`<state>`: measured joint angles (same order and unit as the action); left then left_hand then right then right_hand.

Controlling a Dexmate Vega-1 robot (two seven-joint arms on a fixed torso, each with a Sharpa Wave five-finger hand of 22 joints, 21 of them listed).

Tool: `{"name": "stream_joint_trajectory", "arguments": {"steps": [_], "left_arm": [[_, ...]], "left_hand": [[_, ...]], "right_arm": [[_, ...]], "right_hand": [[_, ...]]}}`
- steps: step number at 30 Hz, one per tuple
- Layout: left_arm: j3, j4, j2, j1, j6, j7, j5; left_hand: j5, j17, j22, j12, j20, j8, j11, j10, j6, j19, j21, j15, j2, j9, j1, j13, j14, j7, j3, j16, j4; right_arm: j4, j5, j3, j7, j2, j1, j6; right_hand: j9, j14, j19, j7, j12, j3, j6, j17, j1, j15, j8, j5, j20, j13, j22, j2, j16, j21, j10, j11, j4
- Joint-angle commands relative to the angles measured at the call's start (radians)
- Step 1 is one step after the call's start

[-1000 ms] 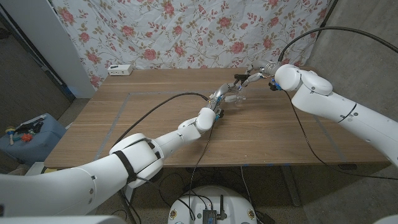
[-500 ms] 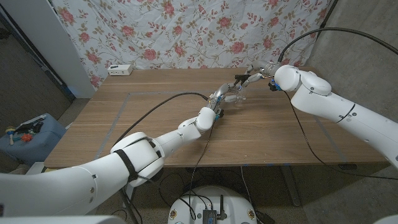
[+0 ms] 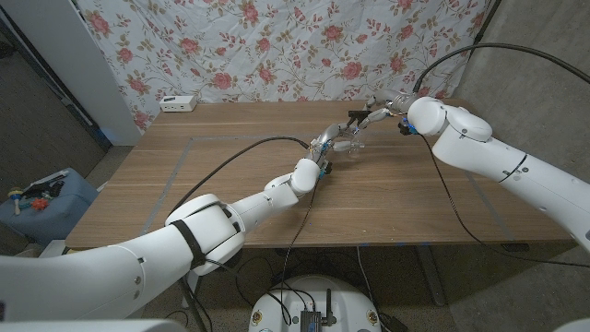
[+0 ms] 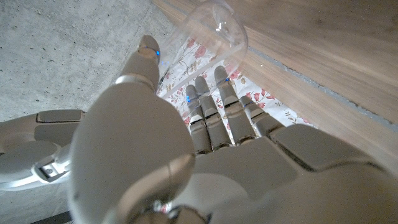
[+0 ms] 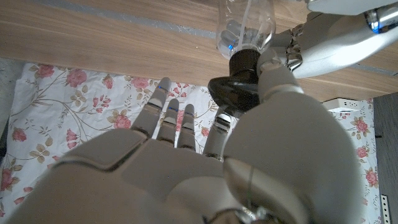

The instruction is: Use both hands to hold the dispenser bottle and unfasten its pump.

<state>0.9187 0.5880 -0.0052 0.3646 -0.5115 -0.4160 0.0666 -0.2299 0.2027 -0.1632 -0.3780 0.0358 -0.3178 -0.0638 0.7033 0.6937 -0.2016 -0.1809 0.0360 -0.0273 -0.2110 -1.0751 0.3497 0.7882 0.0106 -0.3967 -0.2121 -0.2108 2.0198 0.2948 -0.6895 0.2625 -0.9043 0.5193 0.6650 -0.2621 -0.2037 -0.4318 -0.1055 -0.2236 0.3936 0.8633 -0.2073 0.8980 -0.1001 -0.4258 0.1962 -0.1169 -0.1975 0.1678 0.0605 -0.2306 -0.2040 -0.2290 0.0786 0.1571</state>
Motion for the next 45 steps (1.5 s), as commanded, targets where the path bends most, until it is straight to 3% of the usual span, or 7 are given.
{"name": "stream_joint_trajectory", "arguments": {"steps": [1, 31, 45], "left_arm": [[0.003, -0.002, -0.003, -0.002, 0.002, -0.003, 0.0], [0.001, 0.025, 0.007, 0.011, 0.013, -0.011, 0.004], [0.001, -0.01, -0.006, 0.004, -0.004, -0.016, -0.001]], "left_hand": [[-0.004, 0.005, 0.0, -0.003, 0.062, -0.005, -0.111, 0.156, 0.188, -0.007, -0.001, 0.128, 0.135, -0.005, 0.124, 0.197, 0.061, 0.045, -0.061, -0.006, 0.054], [-0.004, 0.006, 0.0, 0.0, 0.062, -0.003, -0.109, 0.156, 0.187, -0.007, -0.001, 0.127, 0.135, -0.005, 0.125, 0.198, 0.061, 0.046, -0.061, -0.006, 0.053], [-0.003, 0.005, 0.0, 0.001, 0.062, -0.003, -0.109, 0.159, 0.19, -0.007, -0.001, 0.129, 0.134, -0.005, 0.127, 0.198, 0.061, 0.046, -0.061, -0.004, 0.053]], "right_arm": [[-0.007, -0.054, 0.034, -0.032, -0.001, 0.023, -0.017], [0.02, -0.133, 0.069, -0.103, -0.015, 0.047, -0.001], [0.041, -0.156, 0.071, -0.105, -0.028, 0.038, 0.021]], "right_hand": [[-0.002, -0.01, -0.011, 0.002, -0.005, 0.009, 0.013, -0.001, 0.008, -0.002, -0.009, 0.002, 0.005, -0.003, 0.002, -0.002, -0.007, -0.004, -0.016, 0.002, -0.001], [0.005, -0.032, -0.027, 0.013, -0.004, 0.018, 0.03, -0.002, 0.01, 0.005, -0.016, -0.002, 0.009, -0.002, 0.002, -0.003, -0.009, -0.001, -0.044, 0.002, -0.002], [0.007, -0.039, -0.032, 0.016, -0.002, 0.022, 0.033, -0.002, 0.008, 0.003, -0.017, -0.004, 0.01, -0.002, 0.002, -0.005, -0.009, 0.0, -0.051, 0.007, -0.003]]}}
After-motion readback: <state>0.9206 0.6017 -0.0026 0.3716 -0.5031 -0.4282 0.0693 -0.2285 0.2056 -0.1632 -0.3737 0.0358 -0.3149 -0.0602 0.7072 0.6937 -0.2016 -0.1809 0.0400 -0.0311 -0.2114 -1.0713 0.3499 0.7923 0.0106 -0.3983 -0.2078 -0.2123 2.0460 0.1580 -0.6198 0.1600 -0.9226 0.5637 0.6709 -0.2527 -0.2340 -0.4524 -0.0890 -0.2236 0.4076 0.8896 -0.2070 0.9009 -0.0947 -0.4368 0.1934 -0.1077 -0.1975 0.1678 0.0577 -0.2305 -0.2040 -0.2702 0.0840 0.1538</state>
